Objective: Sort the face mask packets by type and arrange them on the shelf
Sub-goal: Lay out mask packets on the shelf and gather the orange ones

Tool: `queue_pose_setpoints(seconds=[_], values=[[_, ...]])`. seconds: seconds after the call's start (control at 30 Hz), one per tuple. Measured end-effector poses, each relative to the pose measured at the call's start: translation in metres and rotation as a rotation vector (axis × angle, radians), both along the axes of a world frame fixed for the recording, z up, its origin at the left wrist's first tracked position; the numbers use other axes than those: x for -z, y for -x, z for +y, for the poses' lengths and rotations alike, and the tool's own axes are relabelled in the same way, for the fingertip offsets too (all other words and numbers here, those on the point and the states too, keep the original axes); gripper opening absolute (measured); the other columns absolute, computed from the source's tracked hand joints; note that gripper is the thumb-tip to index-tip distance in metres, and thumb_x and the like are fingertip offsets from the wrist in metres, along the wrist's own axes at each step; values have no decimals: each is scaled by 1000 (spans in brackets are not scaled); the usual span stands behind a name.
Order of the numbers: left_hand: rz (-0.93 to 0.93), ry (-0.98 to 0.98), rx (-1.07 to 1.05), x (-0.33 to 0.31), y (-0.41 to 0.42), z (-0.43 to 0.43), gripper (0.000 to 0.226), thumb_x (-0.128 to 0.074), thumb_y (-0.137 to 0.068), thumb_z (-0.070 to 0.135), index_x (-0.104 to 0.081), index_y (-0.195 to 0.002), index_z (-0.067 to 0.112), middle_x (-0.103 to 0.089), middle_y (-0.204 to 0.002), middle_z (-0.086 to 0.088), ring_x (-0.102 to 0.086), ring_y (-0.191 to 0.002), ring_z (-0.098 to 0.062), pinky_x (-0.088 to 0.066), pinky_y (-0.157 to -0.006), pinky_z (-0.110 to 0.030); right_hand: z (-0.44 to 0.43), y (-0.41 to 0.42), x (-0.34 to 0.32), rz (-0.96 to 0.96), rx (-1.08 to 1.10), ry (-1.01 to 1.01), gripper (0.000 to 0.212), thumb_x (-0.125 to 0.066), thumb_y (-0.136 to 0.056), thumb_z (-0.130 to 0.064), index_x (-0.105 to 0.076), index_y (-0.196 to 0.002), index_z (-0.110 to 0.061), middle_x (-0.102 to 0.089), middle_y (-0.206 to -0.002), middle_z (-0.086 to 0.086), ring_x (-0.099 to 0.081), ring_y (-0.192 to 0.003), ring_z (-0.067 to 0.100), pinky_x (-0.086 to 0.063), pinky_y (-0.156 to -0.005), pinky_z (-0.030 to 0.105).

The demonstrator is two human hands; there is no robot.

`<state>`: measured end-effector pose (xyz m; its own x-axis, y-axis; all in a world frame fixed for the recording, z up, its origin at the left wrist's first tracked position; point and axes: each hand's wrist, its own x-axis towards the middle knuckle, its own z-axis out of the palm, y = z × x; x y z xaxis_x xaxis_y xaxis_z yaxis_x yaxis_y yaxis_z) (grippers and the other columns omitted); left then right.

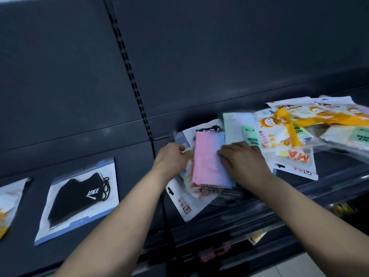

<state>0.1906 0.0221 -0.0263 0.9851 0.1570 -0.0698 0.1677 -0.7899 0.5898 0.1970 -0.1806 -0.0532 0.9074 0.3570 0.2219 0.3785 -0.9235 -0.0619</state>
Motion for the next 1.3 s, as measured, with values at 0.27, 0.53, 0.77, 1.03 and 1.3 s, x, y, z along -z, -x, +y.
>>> queue_pose_setpoints(seconds=[0.27, 0.53, 0.77, 1.03, 1.3], values=[[91, -31, -71, 0, -9, -45, 56, -76, -74, 50, -51, -109, 14, -62, -108, -4, -59, -94, -26, -48, -74, -33, -22, -15, 4, 1, 55, -1, 26, -45, -89, -24, -64, -107, -23, -66, -109, 0, -56, -105, 26, -40, -86, 36], [-127, 263, -350, -13, -5, 30, 22, -69, -81, 35, -60, -86, 16, -72, -86, -10, -67, -75, -30, -54, -68, -39, 8, -17, 3, 39, -66, -126, 35, -51, -86, -14, -61, -118, -26, -63, -112, -2, -56, -105, 22, -43, -81, 33], [-159, 480, -431, -6, 16, 80, 15, -63, -93, 15, -58, -102, 5, -64, -74, -6, -60, -58, -20, -54, -59, -33, 28, -6, 0, 144, -228, -187, 39, -48, -95, -29, -54, -133, -26, -53, -138, -2, -50, -123, 20, -44, -97, 33], [-175, 549, -456, 0, 20, 93, 28, -69, -88, 16, -57, -112, 6, -68, -98, -9, -69, -86, -28, -57, -83, -41, 28, -3, -2, 145, 44, 47, 44, -38, -95, -50, -58, -119, -20, -60, -116, 6, -56, -106, 25, -46, -79, 33], [-180, 530, -428, -3, 32, 99, 27, -70, -87, 19, -58, -109, 8, -69, -101, -14, -68, -78, -25, -57, -72, -39, 46, -12, -7, 441, -133, 36, 112, -56, -68, -79, -7, -152, -23, -1, -161, 3, -7, -147, 23, -19, -117, 41]])
